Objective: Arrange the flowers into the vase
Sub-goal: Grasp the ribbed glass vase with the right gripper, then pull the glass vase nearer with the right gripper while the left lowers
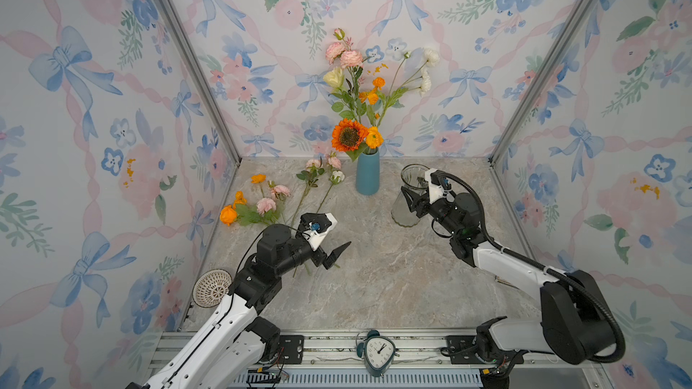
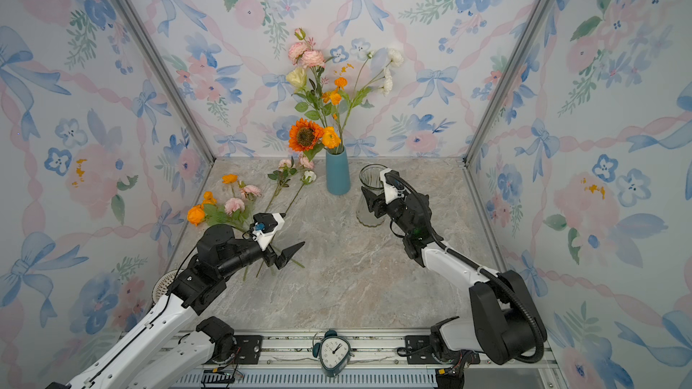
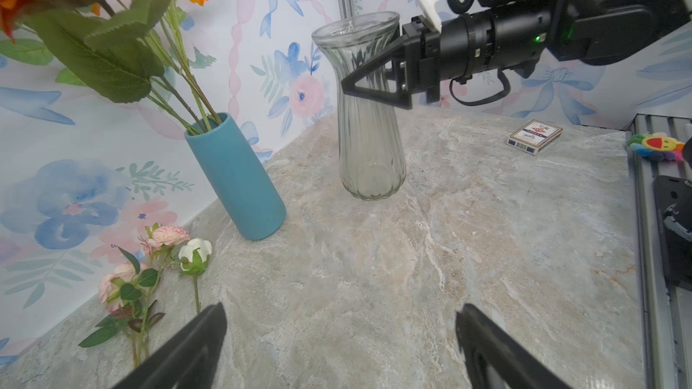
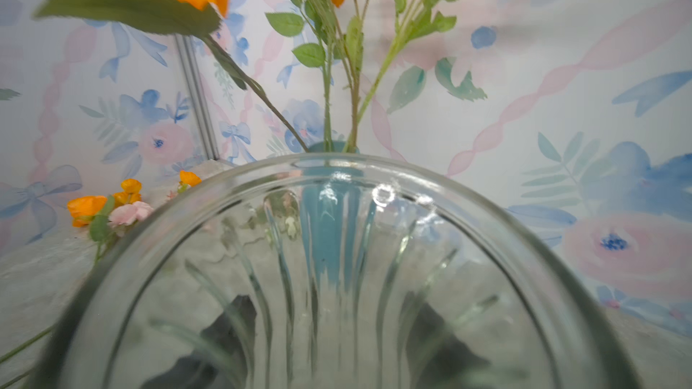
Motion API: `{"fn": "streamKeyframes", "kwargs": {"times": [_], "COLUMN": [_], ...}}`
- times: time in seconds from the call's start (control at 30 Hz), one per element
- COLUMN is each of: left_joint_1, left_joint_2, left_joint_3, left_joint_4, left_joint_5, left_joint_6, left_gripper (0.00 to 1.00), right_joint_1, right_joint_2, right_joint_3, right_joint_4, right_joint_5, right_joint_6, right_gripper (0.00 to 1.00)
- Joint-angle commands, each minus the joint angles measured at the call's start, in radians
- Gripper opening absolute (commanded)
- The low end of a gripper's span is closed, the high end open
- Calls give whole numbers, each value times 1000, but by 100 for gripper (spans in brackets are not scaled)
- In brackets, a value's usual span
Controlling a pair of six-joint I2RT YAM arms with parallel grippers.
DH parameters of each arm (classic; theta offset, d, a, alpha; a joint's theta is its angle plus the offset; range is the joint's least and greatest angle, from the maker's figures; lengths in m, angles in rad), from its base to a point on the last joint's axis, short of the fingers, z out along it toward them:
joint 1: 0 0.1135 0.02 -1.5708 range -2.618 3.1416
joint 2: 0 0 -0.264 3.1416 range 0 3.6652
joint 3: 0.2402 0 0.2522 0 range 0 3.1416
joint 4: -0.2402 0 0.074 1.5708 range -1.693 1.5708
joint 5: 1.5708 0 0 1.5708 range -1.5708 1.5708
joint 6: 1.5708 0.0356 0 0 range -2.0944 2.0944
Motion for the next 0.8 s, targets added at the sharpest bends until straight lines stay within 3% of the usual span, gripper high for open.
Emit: {"fn": "streamKeyframes", "kwargs": {"times": [0.0,0.17,0.37,0.6,0.77], "left_joint_1": [-10,-10,-7,-7,-7], "left_joint_2": [-23,-82,-131,-164,-132], "left_joint_3": [13,14,22,25,14], "left_joint_4": [-22,-35,-100,-173,-192], "left_joint_5": [-20,45,161,40,34], "left_joint_6": [-65,-325,-522,-662,-713], "left_gripper": [98,98,98,98,98], "right_joint_1": [79,198,285,334,372], "right_joint_2": [-114,-194,-176,-106,-61], "right_joint_3": [-19,-50,-96,-156,-186], "right_joint_4": [15,-47,-2,104,180], "right_joint_5": [13,33,37,58,87], "right_joint_6": [-9,-7,-13,-21,-29], "right_gripper": [57,57,57,57,57]}}
